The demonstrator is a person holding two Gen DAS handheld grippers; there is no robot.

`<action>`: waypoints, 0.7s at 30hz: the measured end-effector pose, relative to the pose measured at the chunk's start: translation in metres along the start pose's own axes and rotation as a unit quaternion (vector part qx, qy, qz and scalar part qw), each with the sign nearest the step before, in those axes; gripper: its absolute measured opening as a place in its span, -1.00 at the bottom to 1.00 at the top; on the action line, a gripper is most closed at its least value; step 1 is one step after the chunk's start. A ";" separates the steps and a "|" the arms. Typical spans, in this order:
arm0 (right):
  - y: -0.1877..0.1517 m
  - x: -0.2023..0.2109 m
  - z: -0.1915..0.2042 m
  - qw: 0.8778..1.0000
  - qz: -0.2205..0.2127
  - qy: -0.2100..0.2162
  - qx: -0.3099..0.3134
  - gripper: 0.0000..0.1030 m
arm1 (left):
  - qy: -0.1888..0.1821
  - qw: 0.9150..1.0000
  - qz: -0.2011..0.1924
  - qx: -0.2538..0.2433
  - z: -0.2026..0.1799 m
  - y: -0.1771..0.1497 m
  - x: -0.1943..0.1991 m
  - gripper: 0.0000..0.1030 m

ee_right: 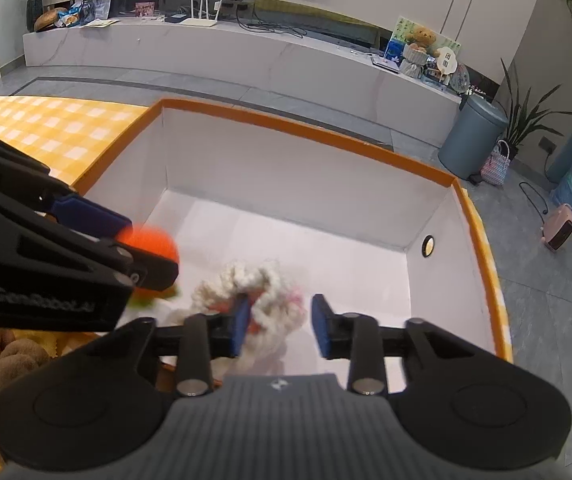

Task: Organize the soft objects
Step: 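Carry both items into the orange box and open both grippers, then move both empty grippers back over the remaining soft items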

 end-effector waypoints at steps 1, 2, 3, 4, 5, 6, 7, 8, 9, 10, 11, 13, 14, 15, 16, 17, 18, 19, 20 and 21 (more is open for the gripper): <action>0.001 0.002 0.001 1.000 -0.001 -0.004 0.005 -0.18 | 0.002 1.000 0.000 0.001 0.001 0.000 0.000 0.13; 0.001 0.005 0.001 1.000 -0.004 -0.008 0.011 -0.13 | 0.006 1.000 0.000 0.002 0.002 0.000 0.001 0.18; 0.001 0.008 0.002 1.000 -0.006 -0.011 0.016 -0.10 | 0.010 1.000 -0.003 0.004 0.003 0.000 0.003 0.28; 0.002 0.012 0.003 1.000 -0.010 -0.014 0.022 -0.02 | 0.013 1.000 -0.008 0.005 0.003 0.001 0.006 0.37; 0.003 0.015 0.001 0.999 -0.014 -0.018 0.027 0.05 | 0.016 1.000 -0.014 0.008 0.006 0.002 0.007 0.42; 0.004 0.020 0.001 0.999 -0.019 -0.024 0.032 0.05 | 0.018 1.000 -0.019 0.012 0.004 0.005 0.008 0.50; 0.005 0.024 -0.001 0.999 -0.024 -0.029 0.035 0.05 | 0.017 0.999 -0.024 0.016 0.005 0.006 0.013 0.52; 0.006 0.029 -0.002 0.998 -0.029 -0.034 0.036 0.05 | 0.015 0.999 -0.029 0.019 0.003 0.009 0.015 0.53; 0.007 0.034 -0.003 0.998 -0.035 -0.038 0.034 0.06 | 0.012 0.999 -0.034 0.020 0.002 0.011 0.019 0.56; 0.008 0.039 -0.004 0.998 -0.041 -0.039 0.031 0.12 | 0.011 0.999 -0.039 0.020 0.000 0.012 0.025 0.58; 0.009 0.044 -0.004 0.998 -0.045 -0.040 0.026 0.27 | 0.011 0.999 -0.045 0.018 0.000 0.012 0.030 0.58; 0.011 0.055 -0.005 0.997 -0.057 -0.045 0.020 0.33 | 0.014 0.998 -0.057 0.011 -0.003 0.013 0.043 0.58; 0.011 0.060 -0.005 0.997 -0.061 -0.049 0.020 0.33 | 0.015 0.998 -0.062 0.008 -0.005 0.013 0.049 0.58; 0.012 0.066 -0.004 0.996 -0.065 -0.051 0.020 0.33 | 0.016 0.998 -0.068 0.005 -0.006 0.013 0.056 0.58; 0.012 0.072 -0.004 0.996 -0.069 -0.054 0.019 0.34 | 0.017 0.997 -0.074 0.005 -0.008 0.014 0.063 0.58; 0.011 0.079 -0.003 0.996 -0.073 -0.056 0.017 0.35 | 0.019 0.996 -0.083 0.005 -0.009 0.014 0.072 0.58; 0.010 0.086 -0.002 0.995 -0.077 -0.058 0.014 0.38 | 0.022 0.996 -0.092 0.006 -0.010 0.016 0.079 0.58; 0.009 0.094 0.000 0.995 -0.082 -0.059 0.008 0.48 | 0.024 0.995 -0.101 0.007 -0.010 0.015 0.088 0.58; 0.007 0.102 0.002 0.994 -0.090 -0.058 0.001 0.55 | 0.026 0.994 -0.109 0.008 -0.012 0.014 0.096 0.58; 0.005 0.110 0.004 0.994 -0.096 -0.055 -0.005 0.56 | 0.026 0.993 -0.118 0.009 -0.013 0.013 0.104 0.58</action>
Point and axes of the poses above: each gripper's, at about its wrist camera, not at the fingertips, and x roughly against the way its jaws point, z to its left, y to its top, the point moved 10 cm from there along -x, roughly the way its jaws point, and after that the axes turned 3 degrees about y, right-handed, at the moved point
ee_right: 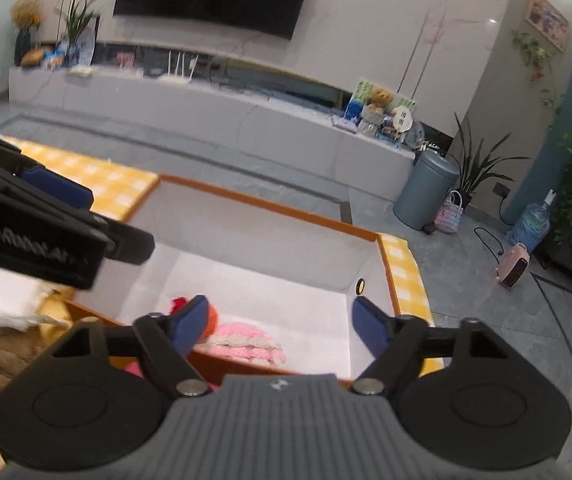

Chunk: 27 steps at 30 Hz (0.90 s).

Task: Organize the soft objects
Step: 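Move both empty grippers back over the remaining soft items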

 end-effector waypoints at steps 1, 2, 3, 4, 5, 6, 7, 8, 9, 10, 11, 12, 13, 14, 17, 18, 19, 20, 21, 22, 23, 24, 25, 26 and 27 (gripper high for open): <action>-0.002 0.008 0.003 1.000 -0.004 0.005 -0.008 0.57 | 0.001 1.000 -0.010 0.001 0.000 -0.001 0.010 0.58; -0.004 0.016 0.006 1.000 -0.007 0.010 -0.014 0.59 | 0.002 1.000 -0.017 0.000 -0.001 -0.003 0.017 0.58; -0.007 0.024 0.009 1.000 -0.011 0.014 -0.023 0.61 | 0.002 1.000 -0.023 -0.002 -0.002 -0.005 0.024 0.58; -0.009 0.032 0.013 0.999 -0.016 0.018 -0.030 0.64 | 0.003 1.000 -0.030 -0.004 -0.003 -0.007 0.032 0.58; -0.011 0.040 0.018 0.999 -0.022 0.022 -0.036 0.65 | 0.005 0.999 -0.035 -0.008 -0.005 -0.009 0.038 0.58; -0.014 0.048 0.023 0.999 -0.027 0.023 -0.041 0.65 | 0.007 0.999 -0.041 -0.013 -0.006 -0.012 0.046 0.58; -0.016 0.056 0.027 0.998 -0.032 0.023 -0.045 0.65 | 0.008 0.999 -0.049 -0.017 -0.007 -0.016 0.053 0.58; -0.019 0.063 0.031 0.998 -0.038 0.024 -0.050 0.67 | 0.010 0.998 -0.055 -0.021 -0.007 -0.018 0.060 0.58; -0.022 0.069 0.036 0.997 -0.041 0.026 -0.055 0.69 | 0.013 0.998 -0.061 -0.024 -0.008 -0.022 0.067 0.58; -0.026 0.075 0.040 0.997 -0.044 0.028 -0.063 0.78 | 0.014 0.997 -0.067 -0.026 -0.009 -0.026 0.074 0.58; -0.030 0.081 0.044 0.996 -0.047 0.030 -0.073 0.82 | 0.014 0.997 -0.070 -0.027 -0.011 -0.029 0.078 0.58; -0.034 0.086 0.049 0.995 -0.050 0.032 -0.082 0.82 | 0.016 0.997 -0.073 -0.027 -0.010 -0.034 0.084 0.58; -0.038 0.091 0.053 0.994 -0.053 0.033 -0.091 0.82 | 0.020 0.997 -0.073 -0.025 -0.009 -0.038 0.088 0.58; -0.044 0.097 0.058 0.993 -0.056 0.034 -0.098 0.82 | 0.023 0.997 -0.075 -0.024 -0.009 -0.042 0.093 0.58; -0.058 0.111 0.071 0.990 -0.071 0.035 -0.114 0.82 | 0.031 0.996 -0.084 -0.022 -0.006 -0.058 0.105 0.58; -0.063 0.114 0.074 0.990 -0.074 0.032 -0.119 0.82 | 0.033 0.996 -0.086 -0.018 -0.004 -0.063 0.107 0.58; -0.068 0.116 0.076 0.989 -0.075 0.029 -0.124 0.86 | 0.035 0.996 -0.087 -0.013 -0.001 -0.068 0.108 0.58; -0.072 0.118 0.078 0.988 -0.075 0.027 -0.130 0.89 | 0.034 0.996 -0.088 -0.009 0.003 -0.074 0.112 0.58; -0.078 0.119 0.081 0.987 -0.073 0.028 -0.138 0.90 | 0.033 0.996 -0.087 -0.005 0.006 -0.080 0.112 0.58; -0.082 0.118 0.084 0.986 -0.070 0.030 -0.146 0.90 | 0.033 0.996 -0.083 0.001 0.009 -0.086 0.111 0.58; -0.085 0.117 0.085 0.985 -0.066 0.033 -0.153 0.90 | 0.034 0.996 -0.081 0.005 0.013 -0.095 0.112 0.58; -0.091 0.116 0.088 0.984 -0.063 0.033 -0.161 0.90 | 0.035 0.996 -0.077 0.007 0.016 -0.101 0.111 0.58; -0.096 0.116 0.090 0.984 -0.064 0.029 -0.166 0.90 | 0.037 0.997 -0.071 0.005 0.019 -0.108 0.109 0.58; -0.100 0.116 0.092 0.983 -0.072 0.021 -0.170 0.90 | 0.042 0.997 -0.066 0.000 0.022 -0.116 0.110 0.58; -0.103 0.117 0.094 0.981 -0.081 0.016 -0.173 0.90 | 0.048 0.997 -0.059 -0.003 0.026 -0.123 0.108 0.58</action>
Point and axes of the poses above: each gripper's, at about its wrist camera, not at the fingertips, and x roughly against the way its jaws point, z to its left, y to its top, the point moved 10 cm from there along -x, roughly the way its jaws point, and after that the axes turned 3 degrees about y, right-handed, at the moved point
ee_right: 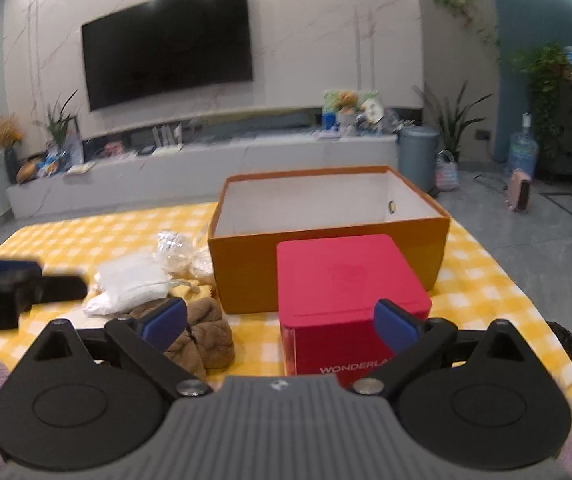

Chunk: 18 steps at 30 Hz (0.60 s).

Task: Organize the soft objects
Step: 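Move both empty grippers back over the remaining soft items, then grasp the brown towel bundle with the right gripper while the left grasps the white pad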

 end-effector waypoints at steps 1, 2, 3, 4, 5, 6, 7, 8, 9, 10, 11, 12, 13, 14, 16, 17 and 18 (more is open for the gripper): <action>-0.003 -0.001 0.001 1.000 -0.002 0.001 0.000 0.90 | 0.009 1.000 0.008 -0.001 0.004 -0.006 -0.002 0.58; -0.008 -0.003 0.005 1.000 0.006 0.004 0.002 0.90 | 0.013 1.000 0.012 -0.002 0.009 -0.016 0.000 0.58; -0.013 -0.007 0.008 1.000 0.018 0.007 0.007 0.90 | 0.015 1.000 0.016 -0.002 0.012 -0.024 0.000 0.58; -0.017 -0.010 0.011 0.999 0.029 0.009 0.014 0.90 | 0.015 1.000 0.022 0.000 0.015 -0.029 -0.002 0.58; -0.021 -0.012 0.013 0.999 0.038 0.010 0.021 0.90 | 0.016 0.999 0.028 0.002 0.019 -0.037 -0.001 0.58; -0.023 -0.014 0.017 0.999 0.042 0.011 0.026 0.90 | 0.017 0.999 0.034 0.005 0.025 -0.046 0.000 0.57; -0.026 -0.015 0.020 0.998 0.046 0.014 0.030 0.90 | 0.018 0.999 0.038 0.008 0.029 -0.050 -0.001 0.56; -0.027 -0.017 0.023 0.998 0.049 0.016 0.032 0.90 | 0.021 0.999 0.042 0.011 0.033 -0.055 -0.001 0.56; -0.029 -0.018 0.024 0.998 0.054 0.017 0.034 0.90 | 0.023 0.999 0.044 0.014 0.037 -0.059 0.000 0.56; -0.031 -0.020 0.027 0.997 0.059 0.020 0.039 0.90 | 0.026 0.999 0.045 0.014 0.040 -0.059 -0.002 0.56; -0.034 -0.021 0.030 0.997 0.063 0.022 0.045 0.90 | 0.030 0.999 0.043 0.012 0.043 -0.066 0.003 0.56; -0.035 -0.023 0.033 0.996 0.067 0.024 0.053 0.90 | 0.034 0.998 0.044 0.007 0.046 -0.067 0.002 0.56; -0.037 -0.024 0.036 0.995 0.069 0.025 0.061 0.90 | 0.038 0.998 0.048 0.001 0.048 -0.069 0.001 0.56; -0.038 -0.025 0.040 0.995 0.070 0.027 0.072 0.90 | 0.042 0.998 0.052 -0.004 0.051 -0.074 0.000 0.56; -0.039 -0.026 0.048 0.993 0.069 0.031 0.091 0.90 | 0.052 0.997 0.064 -0.009 0.058 -0.076 -0.005 0.56; -0.040 -0.027 0.052 0.992 0.069 0.034 0.101 0.90 | 0.053 0.996 0.069 -0.010 0.059 -0.080 -0.006 0.56; -0.040 -0.030 0.057 0.991 0.068 0.037 0.112 0.90 | 0.052 0.996 0.073 -0.012 0.061 -0.081 -0.008 0.55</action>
Point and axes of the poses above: each gripper's, at about its wrist camera, not at the fingertips, and x roughly against the way its jaws point, z to its left, y to its top, the point moved 10 cm from there along -x, roughly the way its jaws point, and after that the axes turned 3 degrees about y, right-handed, at the moved point
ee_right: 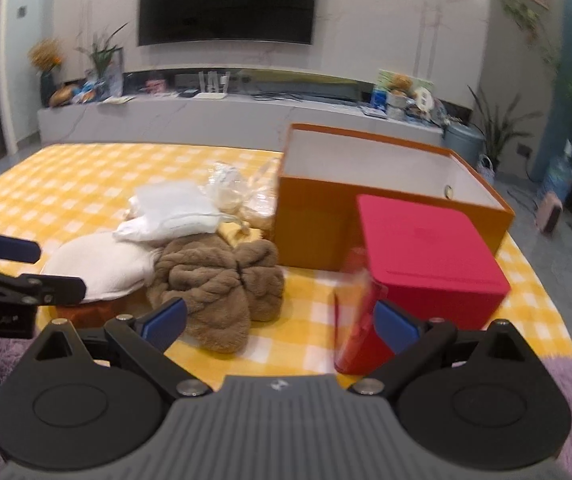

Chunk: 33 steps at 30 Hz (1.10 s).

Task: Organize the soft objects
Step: 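Grasp the brown towel bundle with the right gripper while the left grasps the white pad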

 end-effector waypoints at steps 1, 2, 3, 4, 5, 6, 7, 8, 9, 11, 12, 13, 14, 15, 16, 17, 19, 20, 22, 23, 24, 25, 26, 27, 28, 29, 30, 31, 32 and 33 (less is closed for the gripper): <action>0.001 -0.003 0.004 1.000 0.000 0.001 0.013 0.90 | -0.002 1.000 0.003 -0.004 0.001 0.000 -0.003 0.55; 0.002 -0.006 0.008 1.000 0.000 0.001 0.023 0.90 | -0.004 1.000 0.008 -0.008 0.002 -0.001 -0.006 0.55; 0.003 -0.009 0.012 0.999 0.000 0.003 0.033 0.89 | -0.004 1.000 0.014 -0.011 0.003 0.000 -0.010 0.55; 0.005 -0.014 0.015 0.999 0.002 0.006 0.039 0.88 | -0.003 1.000 0.019 -0.014 0.004 0.001 -0.014 0.56; 0.007 -0.019 0.017 0.999 0.006 0.011 0.042 0.88 | -0.002 1.000 0.027 -0.016 0.005 0.002 -0.020 0.56; 0.009 -0.023 0.019 0.999 0.008 0.016 0.042 0.88 | -0.001 0.999 0.038 -0.019 0.006 0.003 -0.026 0.56; 0.011 -0.028 0.021 0.999 0.010 0.019 0.043 0.88 | 0.001 0.999 0.046 -0.021 0.008 0.005 -0.033 0.56; 0.013 -0.033 0.023 0.999 0.012 0.021 0.047 0.88 | 0.004 0.999 0.050 -0.020 0.009 0.006 -0.039 0.56; 0.013 -0.039 0.025 0.998 0.014 0.022 0.054 0.88 | 0.007 0.998 0.056 -0.018 0.010 0.007 -0.044 0.56; 0.012 -0.049 0.029 0.997 0.019 0.023 0.070 0.86 | 0.003 0.997 0.071 -0.014 0.011 0.007 -0.056 0.56; 0.011 -0.054 0.030 0.997 0.024 0.025 0.075 0.82 | 0.005 0.997 0.078 -0.012 0.012 0.006 -0.061 0.55; 0.010 -0.059 0.031 0.996 0.029 0.027 0.079 0.78 | 0.009 0.996 0.085 -0.011 0.013 0.005 -0.066 0.55; 0.009 -0.065 0.031 0.996 0.035 0.030 0.082 0.78 | 0.012 0.996 0.091 -0.007 0.013 0.004 -0.069 0.55; 0.007 -0.069 0.031 0.995 0.041 0.033 0.085 0.78 | 0.012 0.995 0.096 -0.001 0.014 0.003 -0.072 0.55; 0.006 -0.074 0.032 0.994 0.045 0.038 0.090 0.78 | 0.006 0.995 0.099 0.005 0.015 0.002 -0.074 0.55; 0.004 -0.079 0.034 0.993 0.049 0.045 0.097 0.78 | -0.003 0.995 0.104 0.010 0.015 0.001 -0.076 0.55; 0.002 -0.087 0.037 0.991 0.053 0.056 0.113 0.78 | -0.005 0.994 0.113 0.016 0.016 -0.001 -0.079 0.59; 0.001 -0.090 0.039 0.990 0.055 0.058 0.118 0.78 | -0.003 0.993 0.114 0.019 0.018 -0.001 -0.080 0.59; 0.000 -0.098 0.040 0.989 0.059 0.064 0.119 0.78 | 0.000 0.993 0.114 0.036 0.021 0.001 -0.082 0.59; -0.001 -0.101 0.041 0.989 0.062 0.066 0.116 0.78 | -0.002 0.993 0.113 0.046 0.023 0.002 -0.082 0.58; -0.001 -0.103 0.042 0.989 0.064 0.068 0.112 0.78 | -0.003 0.993 0.110 0.052 0.024 0.002 -0.082 0.52; -0.001 -0.105 0.042 0.990 0.066 0.070 0.107 0.78 | -0.004 0.993 0.108 0.053 0.024 0.002 -0.081 0.39; -0.001 -0.106 0.042 0.990 0.066 0.074 0.101 0.78 | -0.003 0.993 0.104 0.054 0.024 0.003 -0.080 0.35; -0.001 -0.106 0.043 0.990 0.066 0.077 0.095 0.78 | -0.005 0.993 0.100 0.059 0.025 0.003 -0.078 0.20; 0.000 -0.107 0.043 0.991 0.065 0.078 0.090 0.79 | -0.007 0.993 0.096 0.066 0.026 0.004 -0.076 0.01; 0.001 -0.108 0.042 0.991 0.064 0.079 0.085 0.80 | -0.013 0.993 0.091 0.077 0.027 0.006 -0.075 -0.11; 0.002 -0.109 0.042 0.992 0.063 0.080 0.080 0.81 | -0.022 0.992 0.086 0.089 0.029 0.006 -0.072 -0.36; 0.002 -0.110 0.042 0.992 0.063 0.080 0.075 0.85 | -0.026 0.991 0.082 0.102 0.031 0.007 -0.070 -0.48; 0.003 -0.113 0.043 0.992 0.063 0.079 0.072 0.89 | -0.022 0.991 0.078 0.107 0.032 0.008 -0.069 -0.51; 0.003 -0.115 0.042 0.993 0.063 0.076 0.068 0.89 | -0.015 0.991 0.074 0.109 0.034 0.009 -0.068 -0.53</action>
Point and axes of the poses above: each gripper's, at about its wrist camera, not at the fingertips, and x roughly against the way its jaws point, z to its left, y to its top, the point moved 10 cm from there along -x, roughly the way its jaws point, and after that the axes turned 3 degrees about y, right-handed, at the moved point
